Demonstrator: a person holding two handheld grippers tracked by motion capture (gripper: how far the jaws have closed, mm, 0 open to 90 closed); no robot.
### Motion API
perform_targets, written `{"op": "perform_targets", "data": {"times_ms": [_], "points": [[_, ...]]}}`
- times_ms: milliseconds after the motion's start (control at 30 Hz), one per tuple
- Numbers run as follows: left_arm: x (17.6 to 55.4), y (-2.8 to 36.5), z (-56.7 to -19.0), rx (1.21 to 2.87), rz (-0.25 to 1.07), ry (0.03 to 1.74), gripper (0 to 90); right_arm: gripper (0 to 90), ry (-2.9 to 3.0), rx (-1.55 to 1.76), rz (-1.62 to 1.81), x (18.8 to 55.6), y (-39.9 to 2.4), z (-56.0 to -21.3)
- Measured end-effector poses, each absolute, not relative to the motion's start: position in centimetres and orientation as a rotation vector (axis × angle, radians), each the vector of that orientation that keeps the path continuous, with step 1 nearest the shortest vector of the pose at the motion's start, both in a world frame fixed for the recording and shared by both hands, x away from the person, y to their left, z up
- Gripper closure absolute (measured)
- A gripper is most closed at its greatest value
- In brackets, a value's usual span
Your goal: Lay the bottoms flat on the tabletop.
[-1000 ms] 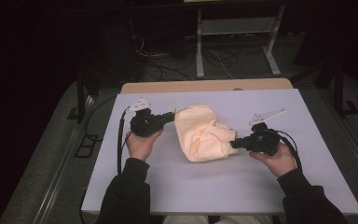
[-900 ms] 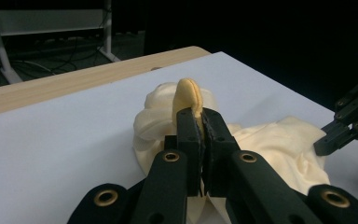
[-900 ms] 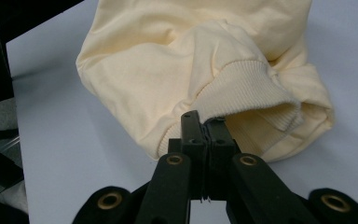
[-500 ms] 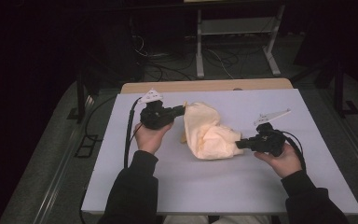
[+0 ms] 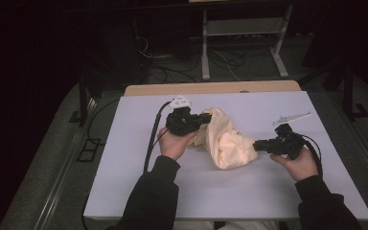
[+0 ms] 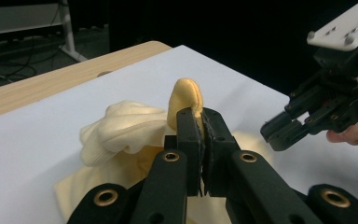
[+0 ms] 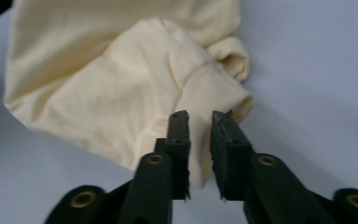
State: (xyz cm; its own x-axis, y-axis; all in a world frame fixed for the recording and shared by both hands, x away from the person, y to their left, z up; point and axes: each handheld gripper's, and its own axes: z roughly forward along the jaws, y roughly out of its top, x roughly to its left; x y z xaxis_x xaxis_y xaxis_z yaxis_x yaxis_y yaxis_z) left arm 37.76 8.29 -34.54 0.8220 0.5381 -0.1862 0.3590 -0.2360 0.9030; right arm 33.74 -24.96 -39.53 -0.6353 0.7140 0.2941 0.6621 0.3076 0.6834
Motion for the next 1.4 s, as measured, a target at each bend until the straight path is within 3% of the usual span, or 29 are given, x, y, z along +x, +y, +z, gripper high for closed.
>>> {"op": "perform_targets", "data": {"times_ms": [33, 133, 167, 400, 700, 1000, 1400], "points": [[37.7, 7.8, -34.4, 1.853, 0.188, 0.67, 85.6, 65.6, 2.469, 1.306, 1.323, 33.6, -25.2, -39.1], [37.7, 7.2, -34.3, 1.852, 0.174, 0.656, 85.6, 61.4, 2.453, 1.302, 1.373, 33.5, -25.2, -38.8], [37.6, 6.6, -34.3, 1.862, 0.171, 0.643, 85.6, 55.3, 2.45, 1.292, 1.406, 33.4, -25.0, -38.5], [37.5, 4.4, -34.2, 1.881, 0.156, 0.604, 85.6, 38.0, 2.428, 1.211, 1.492, 33.1, -24.2, -38.1], [37.5, 1.8, -34.7, 1.899, 0.118, 0.565, 85.6, 23.8, 2.38, 1.14, 1.53, 32.4, -22.9, -37.4], [37.1, 0.1, -35.1, 1.91, 0.096, 0.541, 85.6, 22.7, 2.343, 1.172, 1.566, 32.9, -21.9, -37.9], [36.7, -1.1, -35.6, 1.919, 0.067, 0.521, 85.6, 30.1, 2.365, 1.219, 1.601, 33.6, -20.7, -38.8]]}}
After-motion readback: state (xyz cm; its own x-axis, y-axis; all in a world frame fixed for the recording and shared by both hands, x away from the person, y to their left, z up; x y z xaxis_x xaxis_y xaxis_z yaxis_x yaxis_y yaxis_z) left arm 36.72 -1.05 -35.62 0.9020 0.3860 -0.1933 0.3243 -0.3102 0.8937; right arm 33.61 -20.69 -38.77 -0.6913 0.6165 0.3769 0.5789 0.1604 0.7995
